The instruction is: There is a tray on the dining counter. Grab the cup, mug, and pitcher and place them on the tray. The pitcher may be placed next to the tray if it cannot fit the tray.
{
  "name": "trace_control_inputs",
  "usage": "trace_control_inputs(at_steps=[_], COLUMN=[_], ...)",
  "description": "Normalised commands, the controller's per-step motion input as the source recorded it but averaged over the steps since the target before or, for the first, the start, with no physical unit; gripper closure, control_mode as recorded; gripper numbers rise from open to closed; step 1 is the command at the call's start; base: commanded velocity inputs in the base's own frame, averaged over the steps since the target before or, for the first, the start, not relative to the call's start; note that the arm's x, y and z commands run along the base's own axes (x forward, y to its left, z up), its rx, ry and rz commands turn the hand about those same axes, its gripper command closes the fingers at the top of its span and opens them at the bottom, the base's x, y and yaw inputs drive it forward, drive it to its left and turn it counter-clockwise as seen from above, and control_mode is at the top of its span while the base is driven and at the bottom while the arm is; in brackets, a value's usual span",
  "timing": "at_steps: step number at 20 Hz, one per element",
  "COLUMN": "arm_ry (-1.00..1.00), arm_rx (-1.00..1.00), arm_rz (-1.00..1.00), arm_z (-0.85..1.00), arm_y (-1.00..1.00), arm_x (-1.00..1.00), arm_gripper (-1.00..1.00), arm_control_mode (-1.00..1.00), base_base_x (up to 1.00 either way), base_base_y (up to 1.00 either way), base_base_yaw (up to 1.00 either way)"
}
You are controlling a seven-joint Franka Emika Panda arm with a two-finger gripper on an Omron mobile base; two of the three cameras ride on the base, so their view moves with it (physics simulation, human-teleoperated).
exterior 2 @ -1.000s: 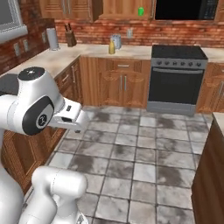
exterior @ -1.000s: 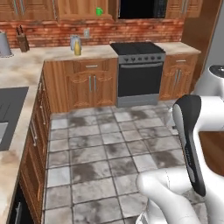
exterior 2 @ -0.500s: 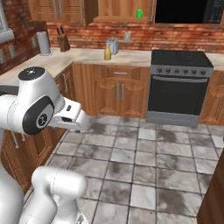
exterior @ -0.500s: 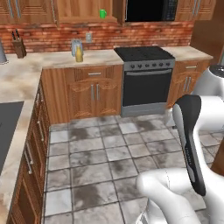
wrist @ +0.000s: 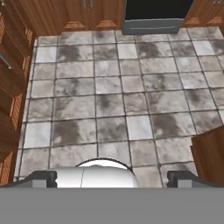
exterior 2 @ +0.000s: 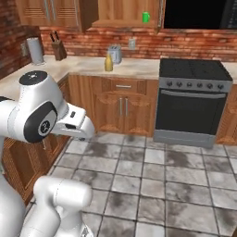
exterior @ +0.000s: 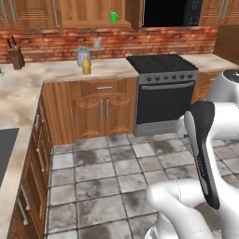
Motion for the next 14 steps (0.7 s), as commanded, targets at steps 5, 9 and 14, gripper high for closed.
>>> trace_control_inputs(at_steps=[5, 9, 14], arm_ry=[0.00, 0.00, 0.00], arm_rx=[0.00, 0.00, 0.00], arm_rz=[0.00, 0.00, 0.00], arm_z=[0.00, 0.00, 0.00], arm_y=[0.00, 0.00, 0.00], arm_x=[0.00, 0.00, 0.00], arm_gripper=[-1.00, -1.00, -1.00], arm_control_mode=[1.00, 1.00, 1.00], base_base_x=[0.81, 0.76, 0.77], base_base_y=[0.02, 0.07, 0.16], base_base_yaw=[0.00, 0.00, 0.00])
